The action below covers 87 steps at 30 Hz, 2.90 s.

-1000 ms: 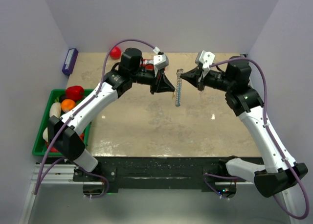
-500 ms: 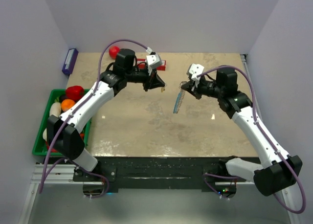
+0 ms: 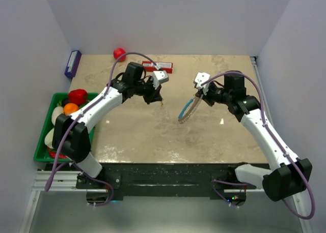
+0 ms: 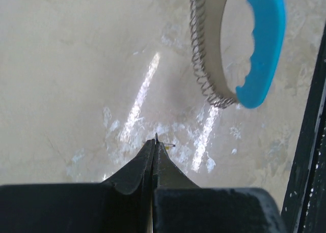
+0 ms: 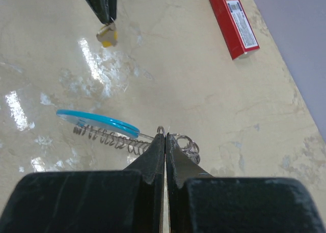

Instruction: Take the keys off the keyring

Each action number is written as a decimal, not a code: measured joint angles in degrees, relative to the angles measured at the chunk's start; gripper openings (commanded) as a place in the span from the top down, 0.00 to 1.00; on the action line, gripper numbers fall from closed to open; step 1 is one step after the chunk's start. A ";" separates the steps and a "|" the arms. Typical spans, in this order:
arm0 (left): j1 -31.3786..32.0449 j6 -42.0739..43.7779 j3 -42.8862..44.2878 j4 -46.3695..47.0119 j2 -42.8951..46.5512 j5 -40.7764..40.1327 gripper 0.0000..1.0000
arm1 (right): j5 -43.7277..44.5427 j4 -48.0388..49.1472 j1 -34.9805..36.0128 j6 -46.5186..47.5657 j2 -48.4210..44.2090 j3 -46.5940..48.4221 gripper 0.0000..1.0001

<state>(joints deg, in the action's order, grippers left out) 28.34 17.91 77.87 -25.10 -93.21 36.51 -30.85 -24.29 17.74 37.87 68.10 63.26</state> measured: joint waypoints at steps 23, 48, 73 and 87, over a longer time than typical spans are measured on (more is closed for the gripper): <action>-7.58 3.41 -13.99 -5.88 0.09 -19.89 1.00 | 6.08 -15.96 -4.31 12.50 0.24 -1.16 1.00; -8.90 -0.46 -3.04 -1.18 -18.67 -23.93 0.79 | 4.37 2.34 -4.59 9.49 31.74 4.24 1.00; -9.16 -1.18 -3.96 -1.62 -12.94 -21.68 0.01 | 8.72 5.68 -4.59 7.61 37.75 5.62 0.01; -9.97 -1.92 -3.89 -1.46 13.53 -24.46 0.01 | 16.57 8.46 -5.18 -4.31 4.00 2.12 0.01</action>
<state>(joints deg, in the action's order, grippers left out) 18.37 15.99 73.97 -26.57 -79.68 12.05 -14.28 -15.84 12.56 33.56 72.10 65.39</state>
